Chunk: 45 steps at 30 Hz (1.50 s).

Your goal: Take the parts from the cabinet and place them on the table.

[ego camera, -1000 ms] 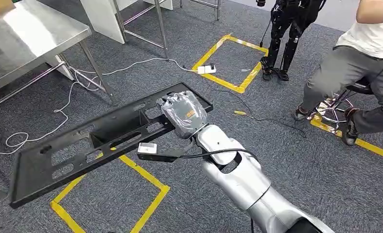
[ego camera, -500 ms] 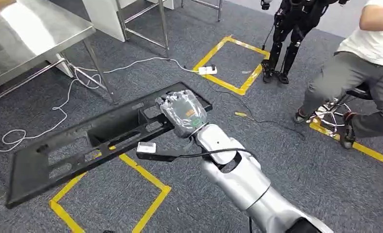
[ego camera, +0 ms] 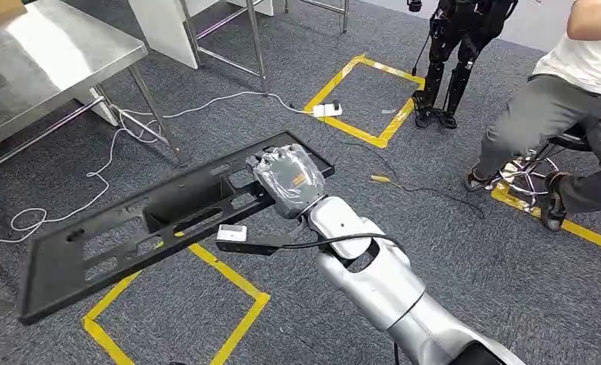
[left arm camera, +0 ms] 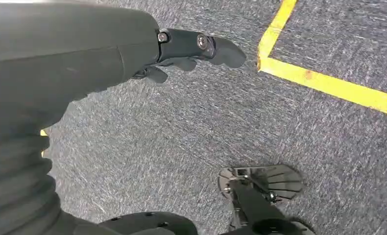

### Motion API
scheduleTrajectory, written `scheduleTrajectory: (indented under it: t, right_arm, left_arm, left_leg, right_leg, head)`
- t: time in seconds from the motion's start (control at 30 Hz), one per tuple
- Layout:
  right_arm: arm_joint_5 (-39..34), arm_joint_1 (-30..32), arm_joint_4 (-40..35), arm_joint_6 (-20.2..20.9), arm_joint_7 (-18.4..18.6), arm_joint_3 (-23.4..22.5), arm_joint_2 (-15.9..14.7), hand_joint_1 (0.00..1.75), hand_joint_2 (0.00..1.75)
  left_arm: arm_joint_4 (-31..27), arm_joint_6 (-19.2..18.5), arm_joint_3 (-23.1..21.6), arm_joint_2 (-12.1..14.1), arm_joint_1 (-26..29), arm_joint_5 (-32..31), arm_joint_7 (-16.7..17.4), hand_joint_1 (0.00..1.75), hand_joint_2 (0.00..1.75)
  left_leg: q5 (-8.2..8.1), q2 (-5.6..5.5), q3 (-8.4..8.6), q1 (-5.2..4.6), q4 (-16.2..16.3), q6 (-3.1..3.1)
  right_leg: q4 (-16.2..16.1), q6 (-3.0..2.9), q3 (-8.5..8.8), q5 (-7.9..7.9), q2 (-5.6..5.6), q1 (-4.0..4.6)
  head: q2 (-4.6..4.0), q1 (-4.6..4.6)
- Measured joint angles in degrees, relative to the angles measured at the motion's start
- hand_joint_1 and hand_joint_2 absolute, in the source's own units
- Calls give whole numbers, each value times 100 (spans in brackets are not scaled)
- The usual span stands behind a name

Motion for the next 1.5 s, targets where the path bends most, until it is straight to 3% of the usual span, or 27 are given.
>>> scheduleTrajectory:
  t: [0.03,0.1,0.13,0.2,0.23,0.37,0.4,0.47,0.53,0.57,0.6,0.63,0.7,0.73,0.77,0.87,0.93,1.03,1.1,1.13,1.2,1.23,1.27,1.33,1.4,1.43,1.5]
  right_arm:
    - [-9,11,0,0,0,0,-2,175,175]
    - [-78,34,0,6,-15,0,-2,175,175]
    - [-98,35,0,7,-46,0,-2,175,175]
    - [-109,20,0,7,-57,-2,18,175,175]
    - [-114,10,0,7,-57,-4,33,175,175]
    - [-122,-7,0,11,-61,-4,39,175,175]
    - [-120,-7,0,11,-68,-9,35,175,175]
    - [-122,-34,0,11,-90,-7,26,175,175]
    - [-162,-2,0,11,-94,-9,7,175,175]
    - [-166,18,0,11,-98,-9,-4,175,175]
    - [-168,36,0,11,-107,-9,-17,175,175]
    - [-162,39,0,11,-120,-9,-22,175,175]
    - [-114,27,0,11,-142,-4,-22,175,175]
    - [-99,16,0,13,-142,-2,-22,175,175]
    - [-81,10,-4,15,-144,0,-6,175,175]
    - [-24,7,-4,20,-157,2,-15,175,175]
    - [-18,6,-13,22,-160,4,-4,175,175]
    - [-18,6,-15,24,-160,11,0,175,175]
    - [-15,15,-15,41,-160,17,-2,175,175]
    - [-13,13,-15,50,-162,24,-2,175,175]
    - [-13,5,-15,57,-166,28,2,175,175]
    - [-13,-5,-20,57,-166,28,13,175,175]
    - [-13,-16,-20,57,-166,28,15,175,175]
    - [-13,-15,-17,63,-166,31,17,175,175]
    - [-11,-21,-24,66,-166,33,33,175,175]
    - [2,-21,-31,70,-166,35,18,175,175]
    - [4,-47,-33,77,-166,42,2,175,175]
  left_arm:
    - [2,0,0,0,3,0,9,0,175]
    - [2,2,2,0,8,0,20,0,175]
    - [2,2,0,0,6,-4,20,0,175]
    - [0,11,2,2,2,-18,17,0,175]
    - [2,13,4,4,-7,-17,17,0,175]
    - [0,24,28,7,-14,-22,13,0,175]
    - [0,33,39,2,-12,-26,13,0,175]
    - [0,42,46,-22,-27,-28,13,0,175]
    - [0,48,50,-22,-26,-46,13,0,175]
    - [0,52,52,-22,-26,-55,13,0,175]
    - [0,50,52,-22,-27,-61,15,0,175]
    - [2,50,52,-24,-26,-61,15,0,175]
    - [2,48,55,-39,-27,-70,22,0,175]
    - [0,48,55,-39,-27,-72,22,0,175]
    - [0,48,57,-37,-31,-76,22,0,175]
    - [0,48,74,-35,-29,-77,31,0,175]
    - [0,48,79,-26,-29,-76,31,0,175]
    - [2,48,85,-31,-28,-77,31,0,175]
    - [2,48,87,-31,-18,-76,33,0,175]
    - [2,48,90,-31,-16,-77,33,0,175]
    - [0,48,92,-26,-18,-76,33,0,175]
    - [0,48,94,-17,-20,-76,33,0,175]
    - [0,48,96,-11,-28,-76,33,0,175]
    - [0,46,96,-11,-26,-76,33,0,175]
    - [0,48,101,-7,-27,-72,33,0,175]
    - [0,46,103,-20,-27,-74,31,0,175]
    - [0,46,105,-20,-35,-74,31,0,175]
  left_leg:
    - [-152,5,-235,24,442,-33]
    - [-12,8,-309,55,507,-49]
    - [238,8,-148,64,140,-43]
    - [780,10,441,61,-1020,27]
    - [712,8,547,47,-1226,40]
    - [748,1,540,-43,-1261,215]
    - [834,8,620,27,-1393,268]
    - [858,6,617,-14,-1402,322]
    - [853,5,605,-39,-1398,335]
    - [853,2,604,-46,-1397,335]
    - [852,-6,605,-48,-1396,334]
    - [846,-13,605,-48,-1381,326]
    - [800,-25,600,-43,-1312,279]
    - [753,-29,561,-66,-1240,237]
    - [683,-28,518,-93,-1146,212]
    - [687,-27,517,-43,-1153,156]
    - [536,-12,461,-12,-977,88]
    - [-125,6,-153,39,307,-23]
    - [-127,7,-360,59,654,-37]
    - [58,10,-276,64,426,-24]
    - [595,37,217,60,-590,39]
    - [742,131,467,41,-1085,88]
    - [678,165,487,-10,-1119,105]
    - [678,119,470,-45,-1128,166]
    - [742,76,547,-60,-1244,265]
    - [804,72,598,-12,-1334,295]
    - [840,30,586,-35,-1355,355]
  right_leg:
    - [1,-3,-2,-3,-5,9]
    - [3,-2,3,-5,-3,11]
    - [3,-2,8,-6,3,11]
    - [-4,1,39,-7,17,11]
    - [-8,7,38,-7,18,18]
    - [-87,157,64,15,10,33]
    - [-7,155,-17,-17,4,52]
    - [545,85,-276,-306,1,49]
    - [1580,36,-795,-681,2,39]
    - [1877,66,-955,-741,1,39]
    - [1868,109,-972,-697,1,39]
    - [1586,175,-837,-563,0,39]
    - [458,289,-258,-162,-14,17]
    - [100,279,-73,-101,-30,4]
    - [96,206,-55,-61,-16,-21]
    - [113,124,-63,-58,-16,33]
    - [94,52,-39,-45,-18,-29]
    - [97,34,-37,-59,-32,-10]
    - [97,30,-36,-63,-38,0]
    - [97,30,-32,-64,-38,3]
    - [95,33,-10,-65,-38,7]
    - [86,33,1,-66,-38,8]
    - [79,49,-2,-63,-41,53]
    - [63,85,3,-68,-58,26]
    - [-12,179,45,-51,-85,54]
    - [100,167,-35,-97,-81,55]
    - [836,61,-391,-454,-46,54]
  head:
    - [0,-7]
    - [0,-7]
    - [0,-7]
    - [0,-7]
    - [0,0]
    - [0,-9]
    - [0,4]
    - [0,24]
    - [0,26]
    - [0,37]
    - [0,28]
    - [0,35]
    - [0,35]
    - [0,48]
    - [0,20]
    - [0,7]
    - [0,2]
    - [0,-24]
    - [0,-22]
    - [0,-26]
    - [0,-24]
    - [0,-24]
    - [0,-11]
    - [0,-31]
    - [0,-35]
    - [0,-5]
    - [0,33]
